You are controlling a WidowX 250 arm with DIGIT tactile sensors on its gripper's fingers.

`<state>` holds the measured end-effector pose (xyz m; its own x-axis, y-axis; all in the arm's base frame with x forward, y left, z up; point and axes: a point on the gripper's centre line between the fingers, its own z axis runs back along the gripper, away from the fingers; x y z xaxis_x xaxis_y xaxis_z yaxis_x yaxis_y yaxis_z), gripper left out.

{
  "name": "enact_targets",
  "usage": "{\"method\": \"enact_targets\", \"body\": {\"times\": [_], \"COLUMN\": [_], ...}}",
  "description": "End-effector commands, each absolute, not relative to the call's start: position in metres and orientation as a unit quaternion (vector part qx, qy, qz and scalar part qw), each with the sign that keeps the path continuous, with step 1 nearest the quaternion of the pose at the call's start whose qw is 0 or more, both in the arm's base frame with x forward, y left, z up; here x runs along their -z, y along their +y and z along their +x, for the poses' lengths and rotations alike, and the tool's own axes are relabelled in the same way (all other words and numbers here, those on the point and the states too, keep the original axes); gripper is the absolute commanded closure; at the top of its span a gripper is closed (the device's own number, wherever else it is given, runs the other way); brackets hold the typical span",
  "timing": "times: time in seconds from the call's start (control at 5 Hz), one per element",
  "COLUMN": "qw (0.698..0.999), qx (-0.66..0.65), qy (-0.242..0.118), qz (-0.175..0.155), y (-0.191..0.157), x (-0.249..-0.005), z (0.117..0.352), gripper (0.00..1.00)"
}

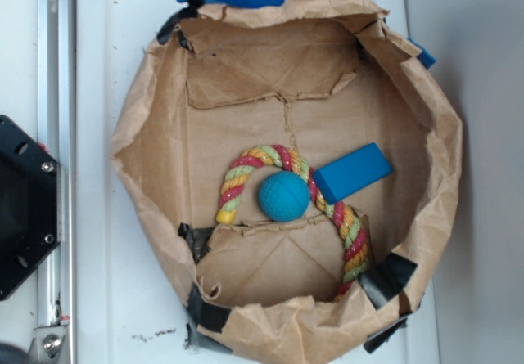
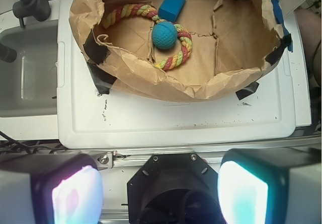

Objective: Grab the blue ball.

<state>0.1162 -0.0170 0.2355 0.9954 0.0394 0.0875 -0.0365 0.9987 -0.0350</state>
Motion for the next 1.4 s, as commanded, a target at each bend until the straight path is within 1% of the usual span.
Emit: {"method": "enact_targets", "body": {"times": [0.0,0.2,0.4,0.6,0.8,1.2], "qw": [0.999,0.996,0.995,0.996,0.996,0.996], "qx": [-0.019,-0.045,-0.053,-0.042,-0.012,-0.012], "qy": [-0.044,-0.064,-0.072,-0.079,-0.075,-0.075], "qz": [-0.017,-0.038,-0.035,-0.028,-0.04,-0.04], "y": [-0.017,-0.005,0.002,0.006,-0.007,-0.007], "x": [-0.235,-0.246,-0.243,-0.223,-0.201,-0.201], "z": [0.116,0.156,0.182,0.202,0.219,0.219], "gripper": [0.0,0.0,0.0,0.0,0.0,0.0]}}
